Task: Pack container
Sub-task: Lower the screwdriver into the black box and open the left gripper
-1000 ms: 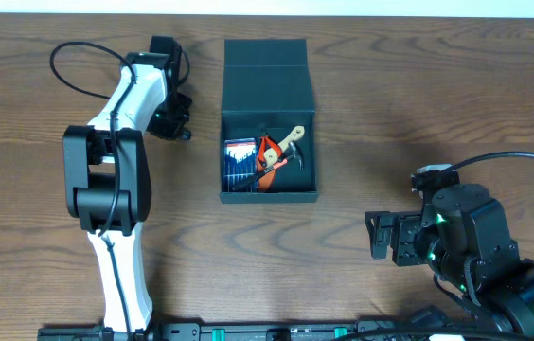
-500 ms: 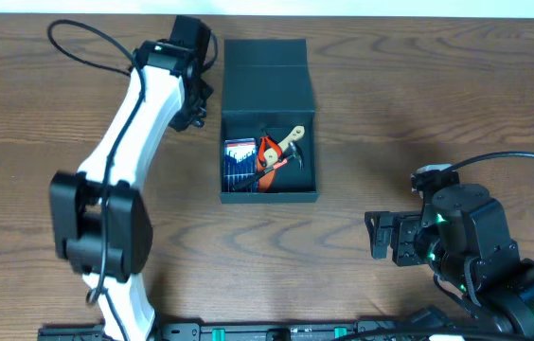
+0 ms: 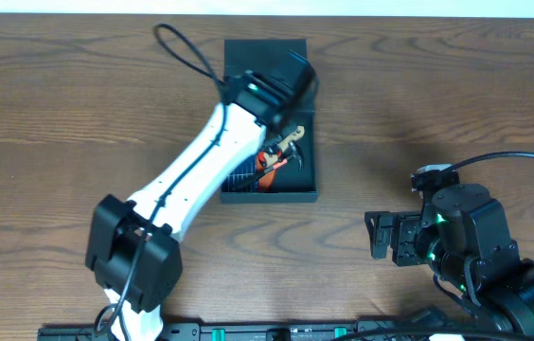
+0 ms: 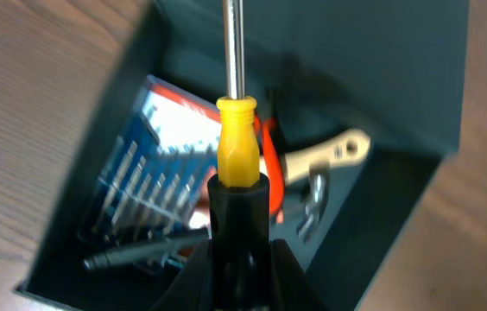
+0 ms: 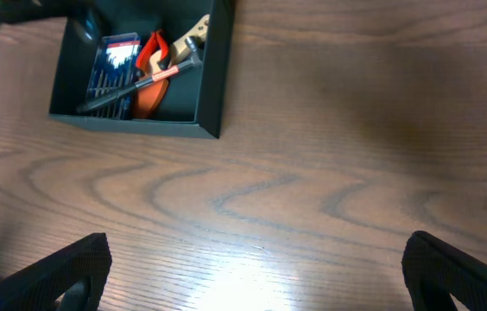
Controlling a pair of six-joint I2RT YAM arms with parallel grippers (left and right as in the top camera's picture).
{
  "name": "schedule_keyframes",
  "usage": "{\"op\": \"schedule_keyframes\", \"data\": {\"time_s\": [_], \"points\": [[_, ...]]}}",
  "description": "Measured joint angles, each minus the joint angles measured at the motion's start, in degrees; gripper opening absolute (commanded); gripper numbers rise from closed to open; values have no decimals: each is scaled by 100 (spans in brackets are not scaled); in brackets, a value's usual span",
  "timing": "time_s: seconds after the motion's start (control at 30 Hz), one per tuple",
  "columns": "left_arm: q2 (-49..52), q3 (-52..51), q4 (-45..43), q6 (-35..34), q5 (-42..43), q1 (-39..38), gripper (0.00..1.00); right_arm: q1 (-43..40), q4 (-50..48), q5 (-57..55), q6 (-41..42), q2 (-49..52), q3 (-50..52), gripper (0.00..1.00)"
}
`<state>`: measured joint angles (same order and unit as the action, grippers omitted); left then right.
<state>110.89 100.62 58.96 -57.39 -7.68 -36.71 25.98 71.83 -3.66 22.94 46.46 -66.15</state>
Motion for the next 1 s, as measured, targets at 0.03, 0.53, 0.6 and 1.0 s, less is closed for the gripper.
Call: {"op": "schedule_keyframes", "data": {"time_s": [0.03, 0.53, 0.6, 1.0], "points": [[24, 0, 24, 37, 2, -50, 6, 0, -2, 0, 0, 0, 2, 99], [146, -269, 92, -476, 525, -138, 6, 0, -2, 0, 0, 0, 0, 99], [146, -269, 111, -612, 568, -138, 6, 0, 0, -2, 0, 0, 0, 99], [146, -269, 216, -1589, 688, -138, 6, 0, -2, 0, 0, 0, 0, 99]]}}
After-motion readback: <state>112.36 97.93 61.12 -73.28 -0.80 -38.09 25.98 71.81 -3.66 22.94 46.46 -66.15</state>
